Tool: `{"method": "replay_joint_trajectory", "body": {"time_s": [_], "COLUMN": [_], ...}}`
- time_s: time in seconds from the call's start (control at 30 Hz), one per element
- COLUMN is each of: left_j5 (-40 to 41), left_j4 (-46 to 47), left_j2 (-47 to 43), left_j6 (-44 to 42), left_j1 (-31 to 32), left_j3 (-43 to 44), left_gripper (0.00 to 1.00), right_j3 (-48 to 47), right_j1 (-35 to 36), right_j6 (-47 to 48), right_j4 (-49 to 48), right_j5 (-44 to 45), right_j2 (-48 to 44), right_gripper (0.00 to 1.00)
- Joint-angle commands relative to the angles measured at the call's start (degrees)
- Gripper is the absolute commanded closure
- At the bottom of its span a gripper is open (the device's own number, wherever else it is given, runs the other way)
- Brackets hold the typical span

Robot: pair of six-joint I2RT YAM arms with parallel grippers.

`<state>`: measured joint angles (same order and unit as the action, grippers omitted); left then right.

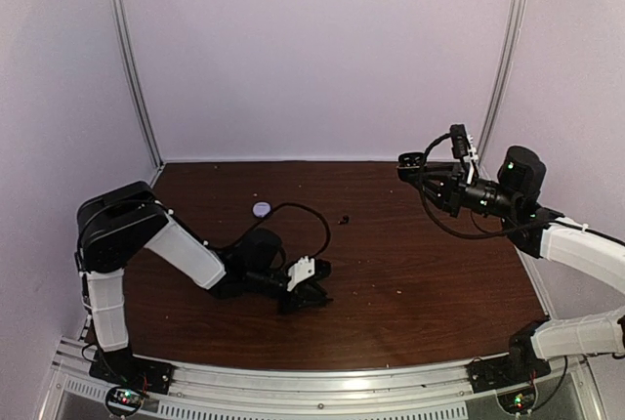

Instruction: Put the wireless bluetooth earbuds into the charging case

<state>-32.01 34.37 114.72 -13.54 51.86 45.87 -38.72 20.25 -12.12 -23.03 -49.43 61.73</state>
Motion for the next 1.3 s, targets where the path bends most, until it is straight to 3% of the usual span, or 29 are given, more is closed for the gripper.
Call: {"method": "replay_joint_trajectory", "body": {"time_s": [0.0,0.2,0.37,0.7,1.1,1.27], "left_j5": [1.62,2.74,0.09,-0.35,-1.32,-1.7], "left_j4": [-10.2,-25.62,-36.65,-58.45,-62.59,-62.5], "left_j2": [-8.93,-19.06,-28.04,-36.99,-37.71,-36.31], "left_j6": [2.2,5.37,7.66,-1.11,1.66,3.32], "left_j1": [0.06,-0.76,-3.18,-3.25,-2.13,-1.63], "left_j3": [2.89,7.54,9.69,19.49,23.24,24.87], "left_gripper": [0.9,0.91,0.92,0.92,0.93,0.94], "right_j3": [0.81,-0.24,1.98,-0.17,0.56,2.52], "right_j1": [2.02,12.83,18.29,23.01,32.03,35.15], "right_j6": [3.84,15.71,20.18,27.01,35.87,38.99], "right_j4": [-1.15,2.56,-3.33,-5.47,-4.86,-9.04], "right_j5": [2.83,14.05,19.12,14.3,23.17,28.36], "right_j2": [0.09,3.29,4.5,10.99,13.14,14.08], "right_gripper": [1.0,1.0,1.0,1.0,1.0,1.0]}}
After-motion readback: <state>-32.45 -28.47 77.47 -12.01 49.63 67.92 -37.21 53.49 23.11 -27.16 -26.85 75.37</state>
